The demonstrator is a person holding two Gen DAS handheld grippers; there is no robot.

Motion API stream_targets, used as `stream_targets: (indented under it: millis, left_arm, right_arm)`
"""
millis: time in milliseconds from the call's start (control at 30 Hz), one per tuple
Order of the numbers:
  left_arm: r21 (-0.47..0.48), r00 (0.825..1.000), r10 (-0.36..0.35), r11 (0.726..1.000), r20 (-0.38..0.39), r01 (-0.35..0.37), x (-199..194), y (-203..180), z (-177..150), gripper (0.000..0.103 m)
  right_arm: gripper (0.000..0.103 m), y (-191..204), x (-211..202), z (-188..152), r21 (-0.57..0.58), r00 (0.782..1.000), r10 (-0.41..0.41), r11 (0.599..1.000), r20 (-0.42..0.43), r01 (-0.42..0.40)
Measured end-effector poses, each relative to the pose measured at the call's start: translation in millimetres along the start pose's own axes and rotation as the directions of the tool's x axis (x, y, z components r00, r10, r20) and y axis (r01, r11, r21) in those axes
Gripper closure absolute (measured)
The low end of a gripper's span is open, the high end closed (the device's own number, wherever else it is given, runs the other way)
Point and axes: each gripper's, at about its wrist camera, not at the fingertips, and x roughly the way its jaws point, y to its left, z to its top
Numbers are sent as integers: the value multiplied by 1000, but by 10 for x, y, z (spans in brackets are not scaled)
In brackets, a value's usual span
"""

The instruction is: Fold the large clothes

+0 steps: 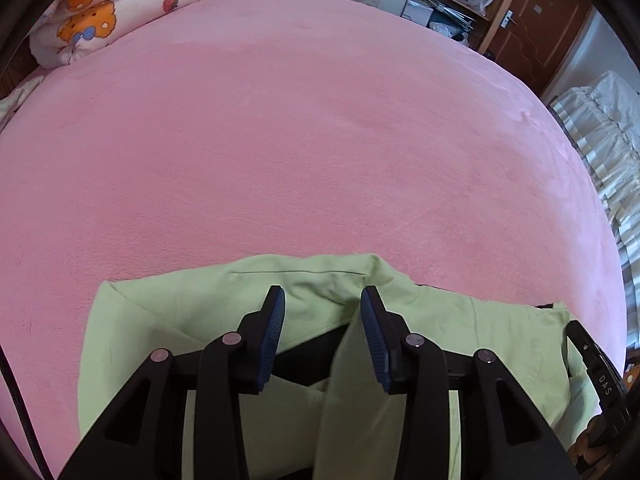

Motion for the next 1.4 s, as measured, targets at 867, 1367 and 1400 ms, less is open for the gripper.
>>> stream_targets:
  millis: [867,1367,1400]
  left_arm:
    - [-218,983,165,965,76,-145,-833,508,-614,69]
    - [-216,938,265,925,-221,-313,-1800,974,-2279,68]
    - [-218,935,265,923,-235,-316,-1846,1011,-2358,67]
  right_arm:
    - [103,-885,-906,-566,307,974,-221,925,-41,223]
    - [100,-800,-2190,-2049,422,955,-104,880,-277,218]
    - [100,-799,-2251,-2160,417,946,-104,879,-306,232]
